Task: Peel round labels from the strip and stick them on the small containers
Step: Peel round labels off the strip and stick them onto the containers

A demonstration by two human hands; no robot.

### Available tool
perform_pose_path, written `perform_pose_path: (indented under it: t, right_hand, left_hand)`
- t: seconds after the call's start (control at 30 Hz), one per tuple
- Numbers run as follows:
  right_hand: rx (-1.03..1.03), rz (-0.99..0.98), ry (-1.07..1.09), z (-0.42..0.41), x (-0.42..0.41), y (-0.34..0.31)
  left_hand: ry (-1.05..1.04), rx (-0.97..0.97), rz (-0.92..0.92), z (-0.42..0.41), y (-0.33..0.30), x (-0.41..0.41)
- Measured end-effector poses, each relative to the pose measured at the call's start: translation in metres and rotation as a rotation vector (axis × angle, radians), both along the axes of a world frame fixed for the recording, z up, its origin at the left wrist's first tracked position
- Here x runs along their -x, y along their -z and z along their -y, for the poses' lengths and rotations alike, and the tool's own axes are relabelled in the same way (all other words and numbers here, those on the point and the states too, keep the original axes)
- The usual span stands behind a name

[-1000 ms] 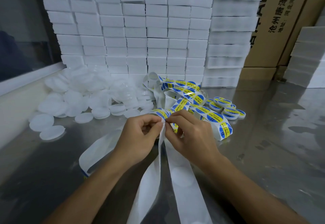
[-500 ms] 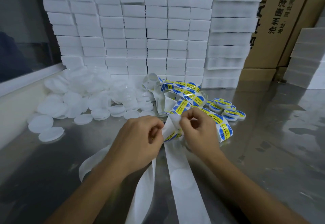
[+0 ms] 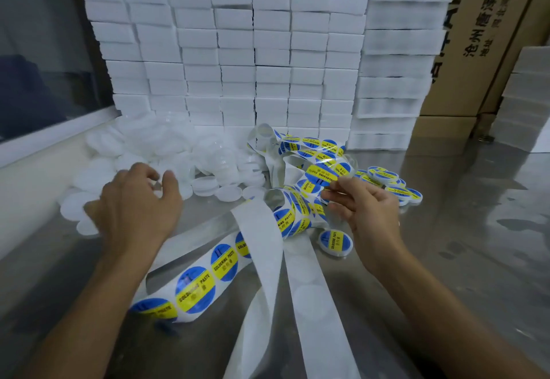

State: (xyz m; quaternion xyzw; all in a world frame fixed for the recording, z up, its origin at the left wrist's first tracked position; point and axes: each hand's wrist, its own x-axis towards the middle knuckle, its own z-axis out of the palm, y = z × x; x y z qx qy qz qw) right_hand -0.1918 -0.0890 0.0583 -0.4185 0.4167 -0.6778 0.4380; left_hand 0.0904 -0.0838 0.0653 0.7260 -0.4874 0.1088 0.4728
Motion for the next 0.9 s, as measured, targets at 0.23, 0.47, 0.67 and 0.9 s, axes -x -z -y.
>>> perform_pose_path:
  t: [0.23, 0.47, 0.67, 0.9]
  right_hand:
    - [0.059, -0.128, 0.075, 0.003, -0.005, 0.007]
    - [0.056, -0.132, 0.128, 0.004, -0.001, 0.008]
    - [0.056, -0.185, 0.105, 0.002, -0.003, 0.007]
    - [0.053, -0.215, 0.129, 0.003, -0.004, 0.01]
  left_hand:
    - [-0.096, -0.712, -0.101, 0.008, 0.024, -0.031]
    - [-0.048, -0.668, -0.02, 0.007, 0.027, -0.025]
    - [0.071, -0.573, 0.148, 0.011, 0.028, -0.012]
    - [0.182, -0.429, 0.199, 0.012, 0.028, -0.001]
